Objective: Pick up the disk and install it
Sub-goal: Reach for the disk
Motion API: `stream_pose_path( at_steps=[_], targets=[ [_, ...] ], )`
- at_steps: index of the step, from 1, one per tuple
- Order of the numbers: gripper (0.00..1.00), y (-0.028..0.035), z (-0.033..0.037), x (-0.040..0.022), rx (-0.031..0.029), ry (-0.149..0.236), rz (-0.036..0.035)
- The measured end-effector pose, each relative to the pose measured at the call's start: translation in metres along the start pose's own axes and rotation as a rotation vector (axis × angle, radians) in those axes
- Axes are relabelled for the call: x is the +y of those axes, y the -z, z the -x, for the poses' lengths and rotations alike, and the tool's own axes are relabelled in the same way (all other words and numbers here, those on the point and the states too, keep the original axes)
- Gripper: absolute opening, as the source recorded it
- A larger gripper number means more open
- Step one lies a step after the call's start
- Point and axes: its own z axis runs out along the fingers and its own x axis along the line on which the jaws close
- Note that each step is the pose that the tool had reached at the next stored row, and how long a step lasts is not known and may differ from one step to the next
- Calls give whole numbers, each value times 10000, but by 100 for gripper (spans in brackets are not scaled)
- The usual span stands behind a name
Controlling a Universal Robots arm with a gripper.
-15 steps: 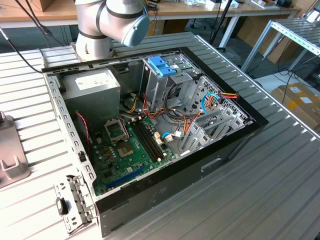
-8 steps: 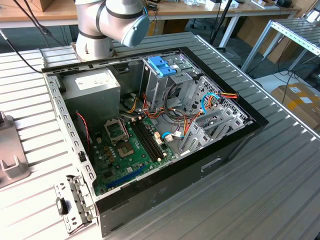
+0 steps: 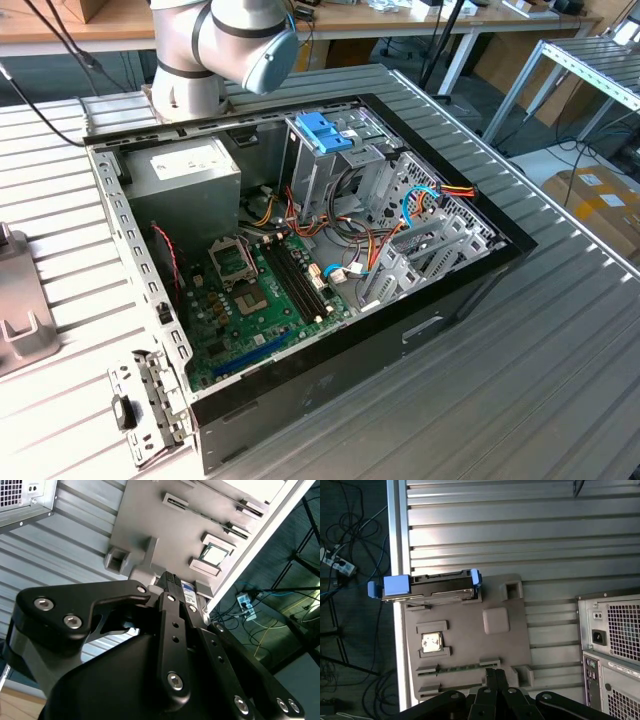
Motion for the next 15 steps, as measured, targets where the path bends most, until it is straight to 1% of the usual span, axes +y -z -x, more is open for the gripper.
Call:
stream_pose_path(
  at_steps=[15],
  targets=[
    [11,-3,-61,-5,0,0,0]
  ],
)
